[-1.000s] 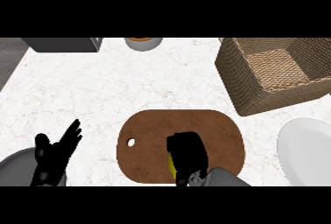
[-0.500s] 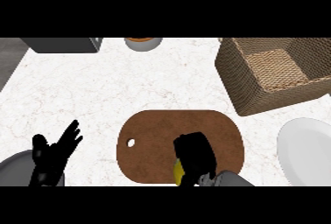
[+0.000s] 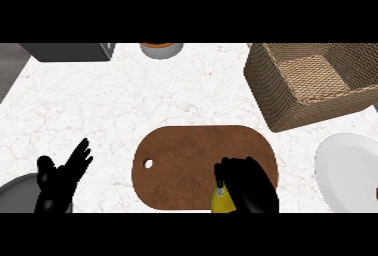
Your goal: Pick the lemon from the cutting board and place it in the basket
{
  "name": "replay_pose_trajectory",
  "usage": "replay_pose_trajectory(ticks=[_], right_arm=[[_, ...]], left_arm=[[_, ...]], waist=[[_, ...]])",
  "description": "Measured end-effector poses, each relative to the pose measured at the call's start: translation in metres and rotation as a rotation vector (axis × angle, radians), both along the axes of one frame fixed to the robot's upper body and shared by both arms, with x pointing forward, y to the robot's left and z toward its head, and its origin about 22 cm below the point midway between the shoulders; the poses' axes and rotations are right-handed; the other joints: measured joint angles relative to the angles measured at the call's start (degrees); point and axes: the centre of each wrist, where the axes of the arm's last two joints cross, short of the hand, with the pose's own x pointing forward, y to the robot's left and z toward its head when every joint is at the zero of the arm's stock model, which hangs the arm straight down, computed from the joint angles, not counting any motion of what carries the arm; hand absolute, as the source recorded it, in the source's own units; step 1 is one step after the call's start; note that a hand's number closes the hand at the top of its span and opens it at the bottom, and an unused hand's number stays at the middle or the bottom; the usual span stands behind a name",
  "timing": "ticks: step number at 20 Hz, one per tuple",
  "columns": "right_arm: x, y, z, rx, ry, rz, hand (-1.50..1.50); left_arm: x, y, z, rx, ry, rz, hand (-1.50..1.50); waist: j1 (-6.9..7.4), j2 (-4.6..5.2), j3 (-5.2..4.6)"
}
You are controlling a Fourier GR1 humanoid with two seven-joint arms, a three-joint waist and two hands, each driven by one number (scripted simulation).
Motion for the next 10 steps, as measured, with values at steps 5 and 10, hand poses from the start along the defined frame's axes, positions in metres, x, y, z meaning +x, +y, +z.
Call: replay_pose_trajectory(ticks=[5,10], right_arm=[[-0.004,-0.001,0.051,0.468,-0.09,-0.077,1.5],[-0.011,-0.027,0.108,0.694,-0.223,-0.141,1.5]], left_arm=[[-0.005,0.003,0.001,-0.003,0.0,0.012,0.0],[-0.004,0.003,0.004,-0.002,0.007,0.004,0.0]], waist=[[-0.9,0.06,0.11],[-0.67,0.07,-0.11]])
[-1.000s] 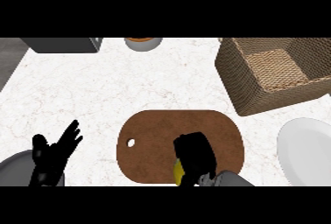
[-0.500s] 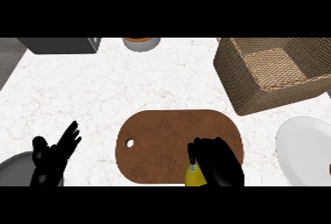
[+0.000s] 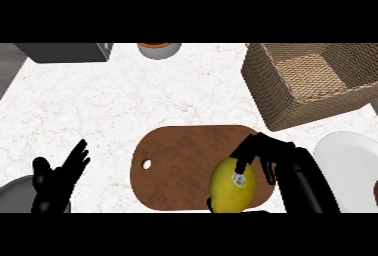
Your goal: Pick the lemon from the cutting board and place it in the basket
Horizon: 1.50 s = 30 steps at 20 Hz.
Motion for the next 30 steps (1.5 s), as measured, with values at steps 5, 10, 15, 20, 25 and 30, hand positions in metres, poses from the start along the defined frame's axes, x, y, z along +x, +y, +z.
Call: replay_pose_trajectory(ticks=[5,10,15,20,25,30], right_arm=[[0.008,-0.036,0.05,0.053,-0.057,-0.124,1.5],[0.026,-0.065,0.096,0.095,-0.083,-0.221,1.5],[0.055,-0.095,0.131,0.107,-0.081,-0.288,1.5],[0.089,-0.12,0.147,0.089,-0.055,-0.325,1.5],[0.122,-0.142,0.14,0.053,-0.045,-0.348,1.5],[0.154,-0.159,0.119,0.048,-0.024,-0.353,1.5]], left_arm=[[0.004,-0.003,0.0,0.005,0.003,-0.011,0.0],[0.006,-0.003,-0.001,-0.003,-0.006,-0.021,0.0],[0.009,-0.004,0.001,-0.003,0.001,-0.018,0.0],[0.01,-0.007,-0.001,-0.001,-0.003,-0.03,0.0],[0.012,-0.006,0.003,0.005,0.003,-0.033,0.0],[0.011,-0.009,0.002,0.001,-0.003,-0.037,0.0]], waist=[[0.65,0.12,-0.04],[1.17,0.14,-0.06],[1.55,0.21,-0.08],[1.86,0.29,-0.04],[2.11,0.43,-0.11],[2.25,0.47,-0.09]])
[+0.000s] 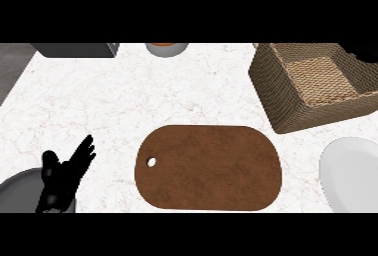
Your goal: Pick the lemon from the cutting board and place it in the basket
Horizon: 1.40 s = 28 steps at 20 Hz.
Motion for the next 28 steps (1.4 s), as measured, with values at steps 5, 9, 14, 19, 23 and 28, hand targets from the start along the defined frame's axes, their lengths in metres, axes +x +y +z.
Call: replay_pose_trajectory(ticks=[5,9,14,19,23,28], right_arm=[[0.026,-0.011,-0.025,0.094,0.027,0.003,1.5],[0.041,-0.018,-0.044,0.179,0.04,0.007,1.5],[0.056,-0.032,-0.067,0.213,0.047,0.009,1.5],[0.056,-0.054,-0.091,0.131,0.067,-0.099,1.5],[0.056,-0.073,-0.106,0.005,0.089,-0.125,-1.5],[0.056,-0.1,-0.101,-0.067,0.063,-0.112,-1.5]], left_arm=[[-0.001,0.002,0.002,-0.002,-0.003,-0.004,0.0],[0.0,-0.004,-0.002,-0.001,-0.002,0.001,0.0],[0.0,-0.002,-0.003,0.0,-0.004,0.001,0.0],[0.0,0.002,-0.003,0.002,-0.007,-0.002,0.0],[0.002,0.003,-0.001,0.0,-0.002,-0.001,0.0],[0.003,-0.002,-0.002,0.003,-0.002,0.004,0.0]], waist=[[0.08,0.04,-0.05],[0.04,0.02,0.03],[0.05,-0.03,0.13],[0.03,0.06,0.16],[0.22,0.13,0.16],[0.32,0.05,0.23]])
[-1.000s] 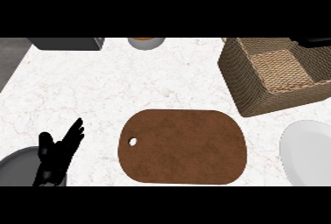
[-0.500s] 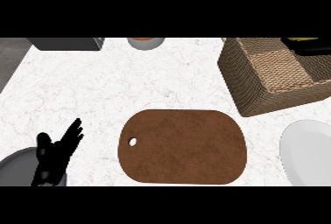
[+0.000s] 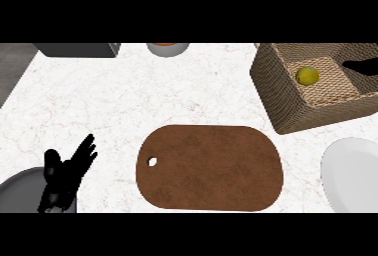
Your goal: Pick the lemon from the cutting board and place it in the basket
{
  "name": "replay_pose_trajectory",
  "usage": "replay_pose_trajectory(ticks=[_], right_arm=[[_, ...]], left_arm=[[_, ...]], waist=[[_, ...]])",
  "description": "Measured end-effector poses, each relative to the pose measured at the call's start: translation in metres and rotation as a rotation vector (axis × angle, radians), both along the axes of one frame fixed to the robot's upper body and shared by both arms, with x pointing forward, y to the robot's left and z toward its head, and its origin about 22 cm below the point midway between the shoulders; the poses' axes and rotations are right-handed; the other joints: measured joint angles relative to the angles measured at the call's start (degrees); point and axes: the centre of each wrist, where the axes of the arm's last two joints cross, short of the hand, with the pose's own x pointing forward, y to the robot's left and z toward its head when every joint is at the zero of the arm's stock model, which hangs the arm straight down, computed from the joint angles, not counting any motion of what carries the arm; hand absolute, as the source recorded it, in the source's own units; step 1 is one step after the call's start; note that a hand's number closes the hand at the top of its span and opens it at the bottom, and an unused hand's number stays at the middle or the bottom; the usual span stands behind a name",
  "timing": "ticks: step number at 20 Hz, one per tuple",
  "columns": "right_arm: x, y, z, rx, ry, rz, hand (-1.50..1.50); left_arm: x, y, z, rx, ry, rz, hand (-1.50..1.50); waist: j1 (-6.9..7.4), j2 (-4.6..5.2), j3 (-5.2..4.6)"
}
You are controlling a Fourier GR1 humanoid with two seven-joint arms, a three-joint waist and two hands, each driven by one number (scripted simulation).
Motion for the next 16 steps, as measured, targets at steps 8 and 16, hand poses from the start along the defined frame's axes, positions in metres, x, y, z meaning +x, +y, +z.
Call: replay_pose_trajectory(ticks=[8,16], right_arm=[[0.001,-0.024,0.011,0.08,-0.077,-0.026,-1.5],[-0.028,-0.083,0.034,0.197,-0.113,-0.153,-1.5]], left_arm=[[-0.003,0.006,0.0,-0.005,0.0,-0.006,0.0],[-0.003,0.009,0.001,-0.003,0.006,0.007,0.0]], waist=[[-0.2,-0.13,-0.09],[-0.54,-0.14,-0.1]])
